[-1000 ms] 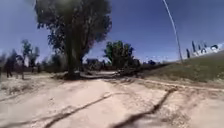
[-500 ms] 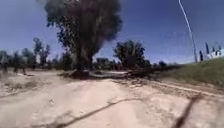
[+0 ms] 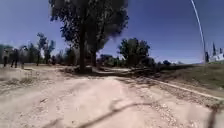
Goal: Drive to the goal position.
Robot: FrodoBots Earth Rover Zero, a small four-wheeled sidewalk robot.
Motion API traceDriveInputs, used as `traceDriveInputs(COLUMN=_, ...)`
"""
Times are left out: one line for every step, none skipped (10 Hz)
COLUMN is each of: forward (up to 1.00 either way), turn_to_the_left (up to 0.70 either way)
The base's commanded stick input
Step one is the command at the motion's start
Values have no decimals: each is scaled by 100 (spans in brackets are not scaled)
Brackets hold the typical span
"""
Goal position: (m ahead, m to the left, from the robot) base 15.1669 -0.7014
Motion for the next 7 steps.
traceDriveInputs(forward=85, turn_to_the_left=0)
traceDriveInputs(forward=85, turn_to_the_left=0)
traceDriveInputs(forward=85, turn_to_the_left=0)
traceDriveInputs(forward=85, turn_to_the_left=0)
traceDriveInputs(forward=85, turn_to_the_left=0)
traceDriveInputs(forward=85, turn_to_the_left=0)
traceDriveInputs(forward=85, turn_to_the_left=0)
